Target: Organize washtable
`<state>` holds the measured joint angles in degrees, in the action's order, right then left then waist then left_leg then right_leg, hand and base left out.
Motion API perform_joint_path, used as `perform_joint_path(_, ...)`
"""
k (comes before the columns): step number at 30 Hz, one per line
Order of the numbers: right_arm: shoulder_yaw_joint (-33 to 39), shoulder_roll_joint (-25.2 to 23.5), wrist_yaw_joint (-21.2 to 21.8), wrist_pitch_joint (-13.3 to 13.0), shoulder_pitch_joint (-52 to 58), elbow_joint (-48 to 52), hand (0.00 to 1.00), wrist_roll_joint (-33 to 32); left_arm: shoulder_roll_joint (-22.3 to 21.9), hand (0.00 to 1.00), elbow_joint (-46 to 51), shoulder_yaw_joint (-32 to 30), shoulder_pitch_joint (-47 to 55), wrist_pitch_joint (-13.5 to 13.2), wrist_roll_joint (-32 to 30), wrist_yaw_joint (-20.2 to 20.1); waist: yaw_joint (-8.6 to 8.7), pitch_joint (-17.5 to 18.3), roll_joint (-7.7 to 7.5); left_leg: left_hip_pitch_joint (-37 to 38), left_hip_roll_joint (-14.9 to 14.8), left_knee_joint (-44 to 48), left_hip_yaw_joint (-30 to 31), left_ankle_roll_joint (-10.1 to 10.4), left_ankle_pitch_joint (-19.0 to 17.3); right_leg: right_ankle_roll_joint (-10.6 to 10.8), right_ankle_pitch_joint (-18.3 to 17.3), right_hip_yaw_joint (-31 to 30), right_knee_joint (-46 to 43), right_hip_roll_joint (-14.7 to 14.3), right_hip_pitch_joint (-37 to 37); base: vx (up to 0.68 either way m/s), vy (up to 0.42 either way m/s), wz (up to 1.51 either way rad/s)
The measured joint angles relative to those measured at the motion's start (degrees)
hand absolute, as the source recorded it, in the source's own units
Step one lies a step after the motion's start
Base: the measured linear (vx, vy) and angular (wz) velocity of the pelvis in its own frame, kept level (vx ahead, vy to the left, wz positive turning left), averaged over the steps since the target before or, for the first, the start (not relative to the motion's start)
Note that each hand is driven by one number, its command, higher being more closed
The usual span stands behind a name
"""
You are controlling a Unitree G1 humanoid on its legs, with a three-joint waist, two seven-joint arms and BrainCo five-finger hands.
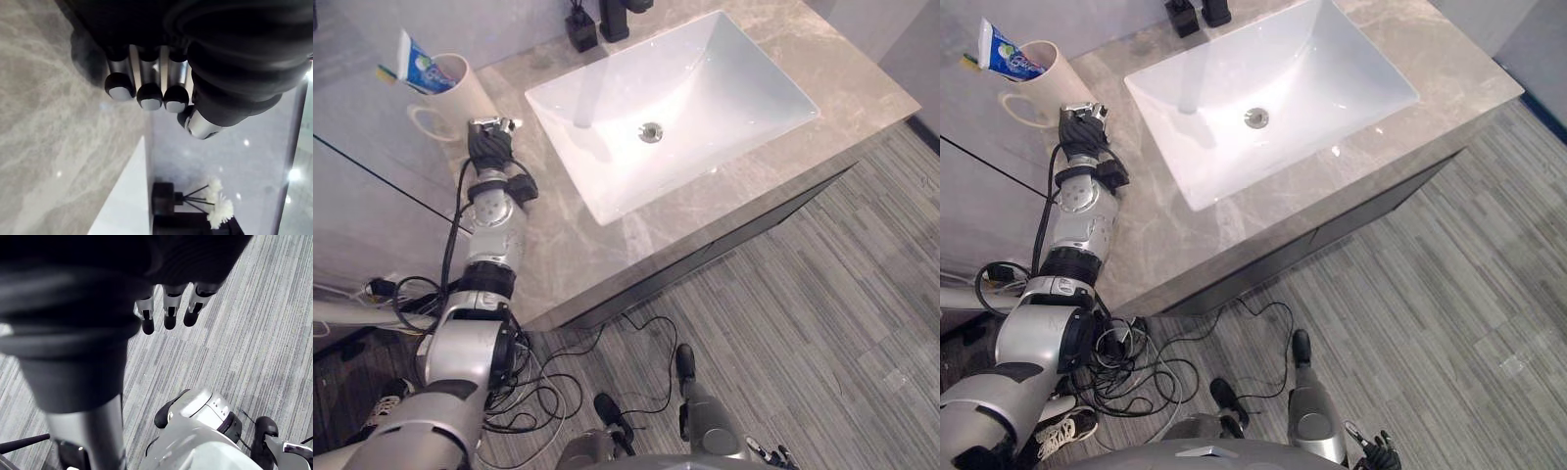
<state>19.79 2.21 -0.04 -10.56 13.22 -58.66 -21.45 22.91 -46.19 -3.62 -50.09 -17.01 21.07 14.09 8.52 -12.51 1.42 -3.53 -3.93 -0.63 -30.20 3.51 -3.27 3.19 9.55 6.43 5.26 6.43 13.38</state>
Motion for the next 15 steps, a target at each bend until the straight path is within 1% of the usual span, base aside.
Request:
perform_joint_path(5,-0.10,0.01,0.01,-0.09,-0.03,-0.04,0.00,0.00,-0.13,1.00,0.17,0.24,0.02,-0.23,0.01,0.05,-0.08,-0.02,-0.02,-0.05,-0.03,0.00,0.22,0.00,0.05,-0.05,0.04,0.17,-0.01,-0.01,-0.05,-0.01,-0.004,0.01)
perform_joint_path(7,-0.76,0.18,-0.02,-0.12,-0.03,-0.05,0.00,0.00,-0.91,1.00,2.40,1.68,0.78,-0.23,-0.06,0.21,-0.08,-0.05,-0.07,-0.01,0.00,0.00,0.76,-0.01,0.06,-0.07,0.02,0.55,-0.01,0.07,-0.38,0.01,0.010,0.10)
perform_joint_path(10,-1.16,0.30,-0.05,-0.29,-0.03,-0.03,0.00,0.03,-2.93,1.00,6.79,2.07,3.66,-0.66,-0.06,0.03,-0.47,-0.09,-0.15,0.33,0.05,-0.11,0.83,-0.02,0.05,-0.12,-0.01,0.60,-0.01,0.08,-0.78,0.00,0.003,0.02)
perform_joint_path(12,-1.14,0.31,-0.08,-0.31,-0.03,-0.04,0.00,0.02,-3.13,1.00,8.90,3.58,6.24,-1.11,-0.09,-0.03,-0.50,-0.09,-0.15,1.00,0.06,-0.36,0.85,-0.02,0.05,-0.17,-0.05,0.68,-0.01,0.04,-1.33,0.00,0.000,0.00)
perform_joint_path(15,-1.14,0.33,-0.09,-0.32,-0.02,-0.03,0.00,0.03,-4.15,1.00,11.57,3.94,9.67,-1.19,-0.10,-0.40,-0.64,-0.08,-0.15,2.46,0.11,-0.76,0.92,-0.01,0.05,-0.38,-0.22,0.96,0.00,0.01,-2.70,0.00,0.000,0.00)
